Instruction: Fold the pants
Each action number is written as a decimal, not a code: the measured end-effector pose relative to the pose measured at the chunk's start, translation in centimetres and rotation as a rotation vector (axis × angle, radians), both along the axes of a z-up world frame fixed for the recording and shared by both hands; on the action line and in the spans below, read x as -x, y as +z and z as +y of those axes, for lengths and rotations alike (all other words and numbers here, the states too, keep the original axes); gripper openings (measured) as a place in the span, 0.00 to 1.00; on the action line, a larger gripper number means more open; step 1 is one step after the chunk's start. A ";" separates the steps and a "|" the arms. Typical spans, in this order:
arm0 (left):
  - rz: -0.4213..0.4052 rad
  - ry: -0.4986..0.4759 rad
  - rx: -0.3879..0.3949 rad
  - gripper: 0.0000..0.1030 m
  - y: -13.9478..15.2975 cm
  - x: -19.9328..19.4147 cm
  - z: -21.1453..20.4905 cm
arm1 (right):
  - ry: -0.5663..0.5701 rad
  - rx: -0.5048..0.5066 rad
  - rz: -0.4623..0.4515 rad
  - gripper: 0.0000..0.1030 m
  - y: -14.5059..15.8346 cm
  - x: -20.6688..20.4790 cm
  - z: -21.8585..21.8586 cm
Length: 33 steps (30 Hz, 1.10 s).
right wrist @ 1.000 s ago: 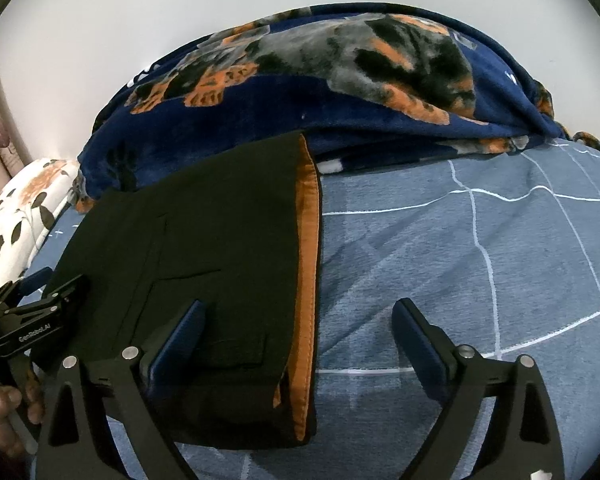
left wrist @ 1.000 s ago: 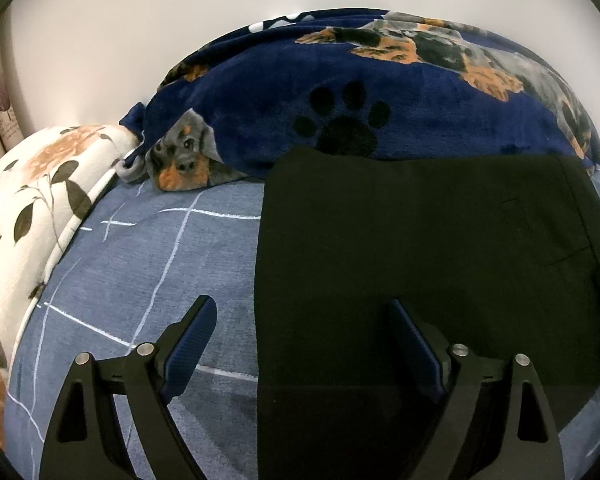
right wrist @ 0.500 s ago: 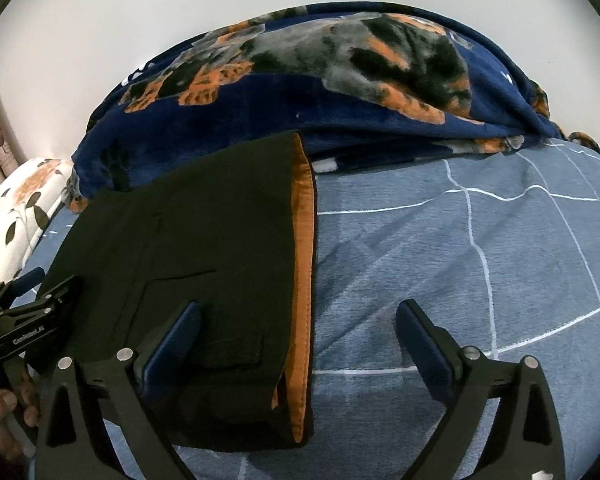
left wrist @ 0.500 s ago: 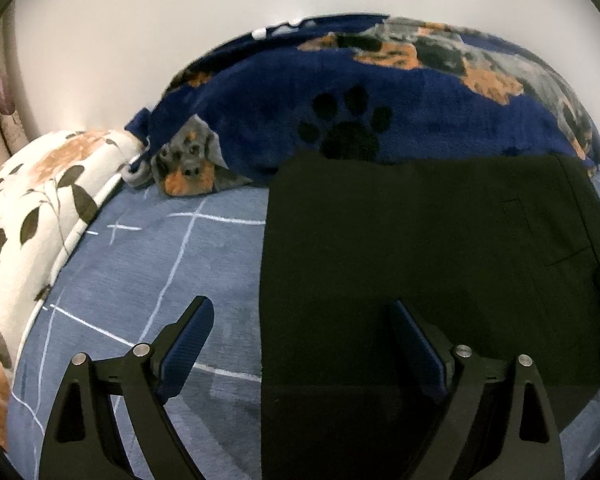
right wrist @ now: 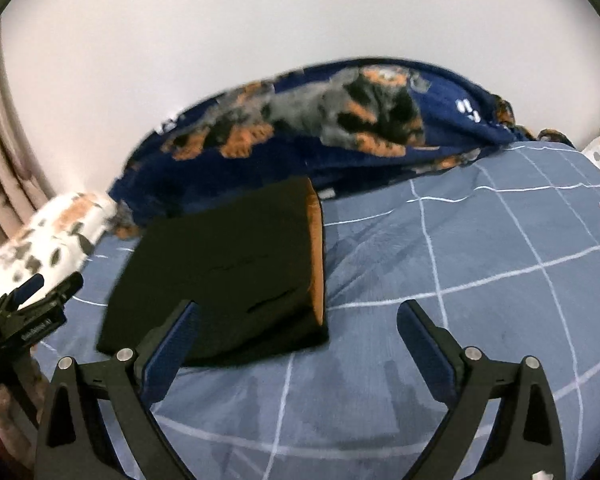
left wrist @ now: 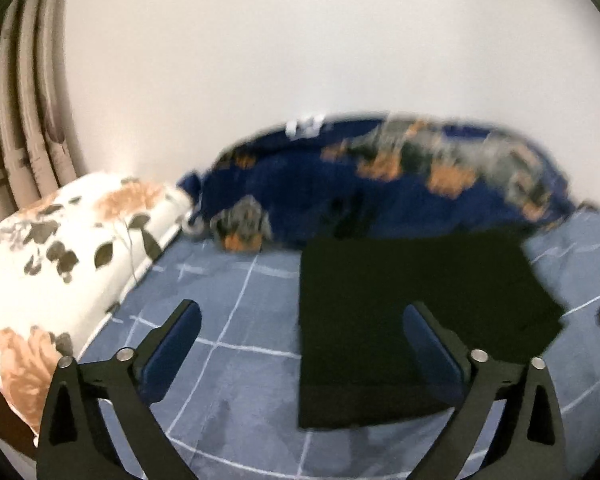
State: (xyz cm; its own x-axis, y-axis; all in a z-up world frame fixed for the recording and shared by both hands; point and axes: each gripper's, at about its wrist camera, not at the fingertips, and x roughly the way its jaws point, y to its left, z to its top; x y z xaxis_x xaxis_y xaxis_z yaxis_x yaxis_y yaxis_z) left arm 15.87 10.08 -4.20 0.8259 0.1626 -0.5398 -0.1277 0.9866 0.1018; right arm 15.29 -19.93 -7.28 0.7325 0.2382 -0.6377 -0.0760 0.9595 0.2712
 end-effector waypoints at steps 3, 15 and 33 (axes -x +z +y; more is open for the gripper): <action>-0.069 0.007 -0.030 1.00 3.1 2.6 -0.8 | -0.001 -0.024 -0.025 0.96 1.8 1.6 -0.5; -0.282 -0.001 0.021 1.00 11.5 11.0 -3.5 | 0.033 -0.017 -0.159 0.98 7.7 8.2 -0.5; -0.179 -0.094 0.098 1.00 11.8 12.0 -4.8 | 0.043 0.007 -0.190 0.98 9.8 10.8 -0.4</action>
